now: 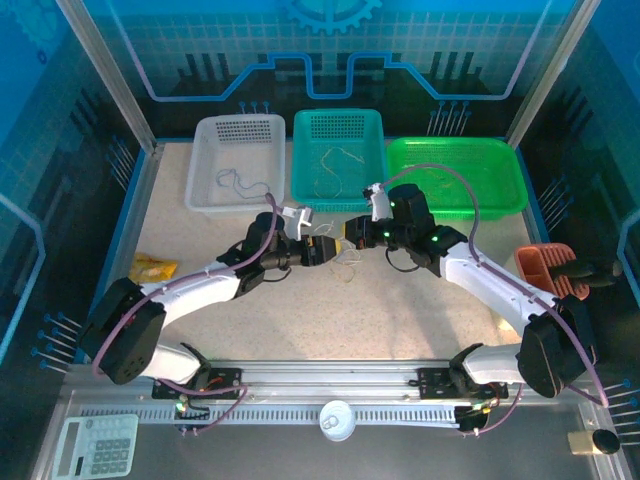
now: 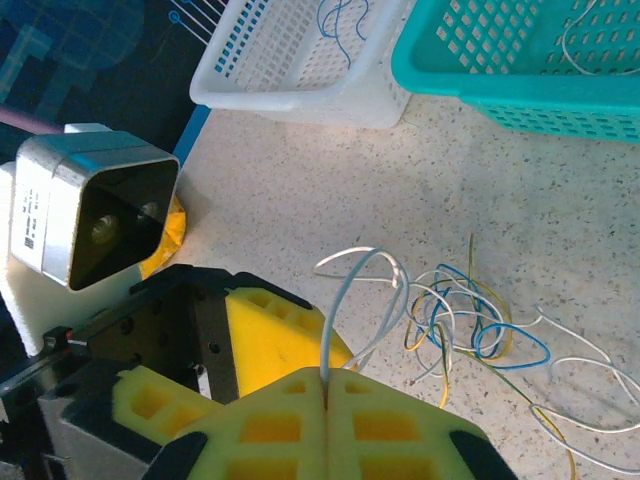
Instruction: Untangle the cables
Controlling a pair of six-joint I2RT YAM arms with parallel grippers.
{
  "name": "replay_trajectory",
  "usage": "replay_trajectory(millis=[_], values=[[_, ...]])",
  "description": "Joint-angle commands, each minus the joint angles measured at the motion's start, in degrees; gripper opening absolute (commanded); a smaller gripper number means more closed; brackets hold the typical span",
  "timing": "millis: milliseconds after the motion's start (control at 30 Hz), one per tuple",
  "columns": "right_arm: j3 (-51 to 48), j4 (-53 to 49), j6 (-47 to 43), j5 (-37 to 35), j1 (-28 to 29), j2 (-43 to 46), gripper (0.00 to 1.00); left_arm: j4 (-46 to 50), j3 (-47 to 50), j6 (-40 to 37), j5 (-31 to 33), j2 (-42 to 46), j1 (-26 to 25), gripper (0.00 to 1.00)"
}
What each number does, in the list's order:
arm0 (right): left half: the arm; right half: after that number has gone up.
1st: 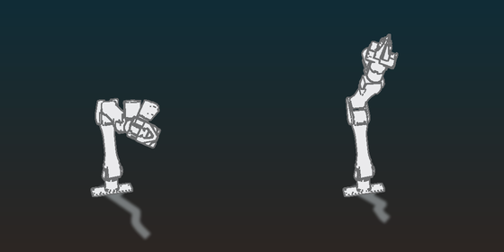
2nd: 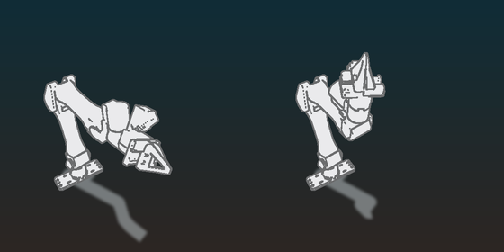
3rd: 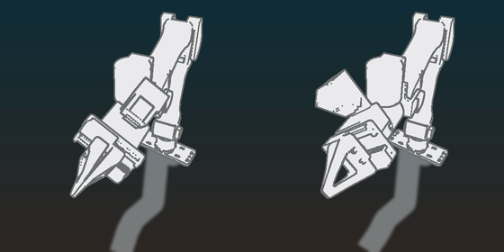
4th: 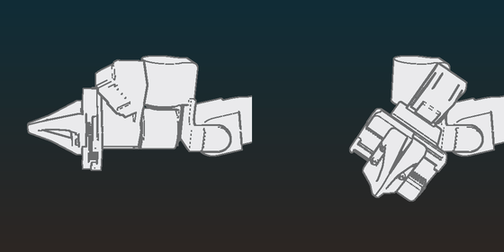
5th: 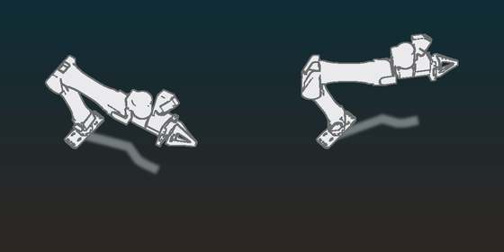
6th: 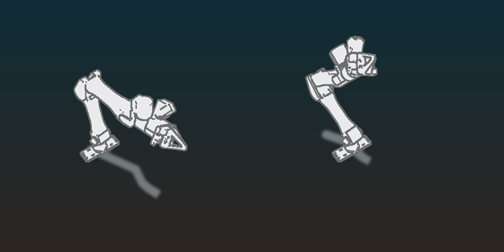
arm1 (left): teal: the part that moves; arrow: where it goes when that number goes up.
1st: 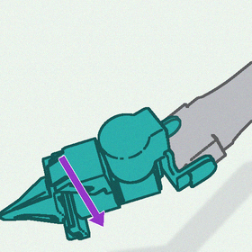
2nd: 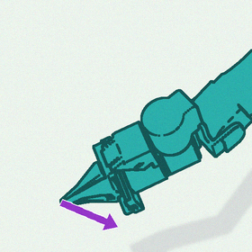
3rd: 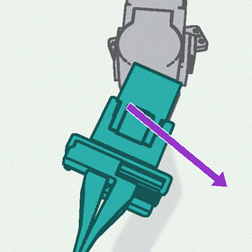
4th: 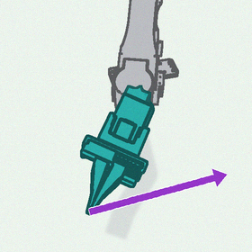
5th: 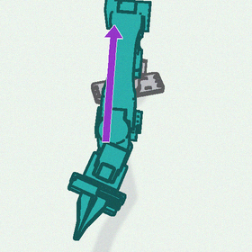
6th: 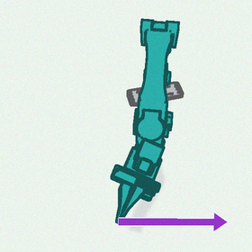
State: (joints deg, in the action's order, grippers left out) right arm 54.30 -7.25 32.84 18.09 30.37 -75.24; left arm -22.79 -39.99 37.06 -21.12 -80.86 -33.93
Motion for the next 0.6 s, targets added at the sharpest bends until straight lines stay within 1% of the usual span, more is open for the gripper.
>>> replay_trajectory(millis=[0,67,200,300,367,533,567], values=[[1.63,-0.49,0.29,0.99,-0.41,-0.07,0.0,-2.9,-1.93,-1.33,-2.16,-0.82,-0.49,0.46],[1.55,-0.49,0.25,0.96,-0.5,-0.21,0.0,-3.08,-1.94,-1.33,-2.42,-0.87,-0.57,0.39],[1.44,-0.31,0.19,0.58,-0.59,-0.39,0.0,-3.12,-1.68,-1.37,-2.75,-0.46,-0.68,0.19],[1.29,-0.23,-0.06,-0.29,-0.93,-0.58,0.0,-3.13,-1.09,-1.05,-2.67,0.65,-0.77,0.06],[1.2,0.05,0.01,-0.86,-1.39,-1.08,0.0,-2.97,-0.59,-0.74,-2.6,1.76,-0.85,0.0],[1.13,2.04,1.16,-0.55,-2.68,-2.87,0.0,-2.18,-0.08,0.57,-3.08,5.52,-1.07,0.0],[1.28,2.14,1.26,-0.54,-2.87,-3.11,0.04,-1.8,-0.38,1.08,-3.57,6.23,-1.12,0.0]])
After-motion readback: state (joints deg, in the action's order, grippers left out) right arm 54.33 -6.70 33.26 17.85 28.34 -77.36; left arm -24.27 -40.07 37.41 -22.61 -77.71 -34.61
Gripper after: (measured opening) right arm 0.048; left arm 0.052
